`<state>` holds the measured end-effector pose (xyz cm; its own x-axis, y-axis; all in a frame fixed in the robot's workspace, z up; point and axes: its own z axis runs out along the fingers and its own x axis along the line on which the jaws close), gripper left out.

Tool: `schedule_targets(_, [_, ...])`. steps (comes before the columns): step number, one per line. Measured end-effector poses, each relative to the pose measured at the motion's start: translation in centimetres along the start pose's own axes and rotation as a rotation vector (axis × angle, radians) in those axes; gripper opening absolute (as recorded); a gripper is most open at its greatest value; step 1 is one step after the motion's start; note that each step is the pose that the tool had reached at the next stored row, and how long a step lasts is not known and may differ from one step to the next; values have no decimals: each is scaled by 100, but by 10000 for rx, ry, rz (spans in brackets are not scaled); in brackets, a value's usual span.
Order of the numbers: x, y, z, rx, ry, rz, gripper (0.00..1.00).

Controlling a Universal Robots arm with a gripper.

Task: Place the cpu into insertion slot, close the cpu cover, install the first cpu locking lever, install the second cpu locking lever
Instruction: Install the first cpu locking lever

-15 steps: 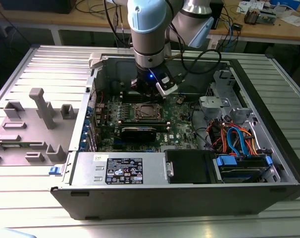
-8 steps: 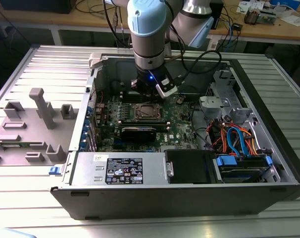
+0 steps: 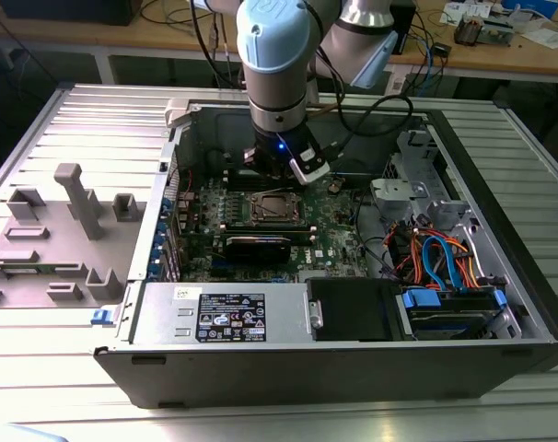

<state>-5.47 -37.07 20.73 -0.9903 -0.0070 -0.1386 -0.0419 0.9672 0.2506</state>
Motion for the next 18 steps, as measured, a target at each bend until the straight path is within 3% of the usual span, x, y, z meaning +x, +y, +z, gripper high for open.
schedule_targets(3, [-2,3,-11,-54,10,-47,11])
schedule_targets(9, [-4,7,-34,-51,23,-75,11])
schedule_targets(18, [-34,61,-230,-72,40,-153,11])
